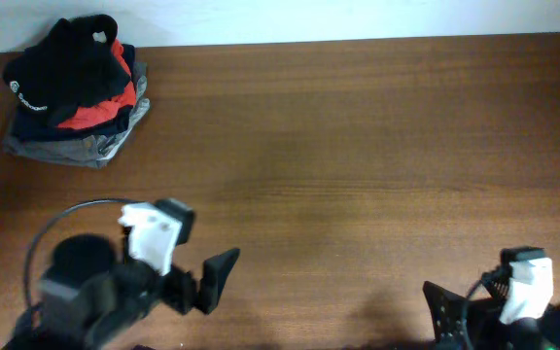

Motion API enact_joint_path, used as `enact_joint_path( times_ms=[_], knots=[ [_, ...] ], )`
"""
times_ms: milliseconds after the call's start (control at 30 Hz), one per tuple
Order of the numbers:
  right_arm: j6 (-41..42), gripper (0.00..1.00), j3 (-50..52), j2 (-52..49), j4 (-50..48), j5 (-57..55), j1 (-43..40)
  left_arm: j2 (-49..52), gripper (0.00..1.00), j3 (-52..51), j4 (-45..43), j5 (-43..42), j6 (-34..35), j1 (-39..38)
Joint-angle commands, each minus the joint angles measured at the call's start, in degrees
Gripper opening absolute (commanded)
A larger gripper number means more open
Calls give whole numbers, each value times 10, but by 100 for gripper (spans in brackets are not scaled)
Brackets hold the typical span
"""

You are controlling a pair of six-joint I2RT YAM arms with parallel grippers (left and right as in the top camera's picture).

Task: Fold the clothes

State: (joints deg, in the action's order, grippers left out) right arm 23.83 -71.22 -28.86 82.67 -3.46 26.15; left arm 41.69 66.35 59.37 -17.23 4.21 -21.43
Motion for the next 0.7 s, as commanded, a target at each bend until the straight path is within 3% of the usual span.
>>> enact_joint_path(
  times_ms=[0, 167, 667],
  knots=[
    [5, 99, 27, 3, -2, -28, 5, 3, 99, -52, -11, 6, 5, -2],
    [5, 99, 47, 3, -3, -13, 5, 30, 99, -93, -19, 6, 5, -2],
    [7, 99, 47, 3, -17, -13, 5, 108, 99, -93, -29, 6, 5, -2]
  ],
)
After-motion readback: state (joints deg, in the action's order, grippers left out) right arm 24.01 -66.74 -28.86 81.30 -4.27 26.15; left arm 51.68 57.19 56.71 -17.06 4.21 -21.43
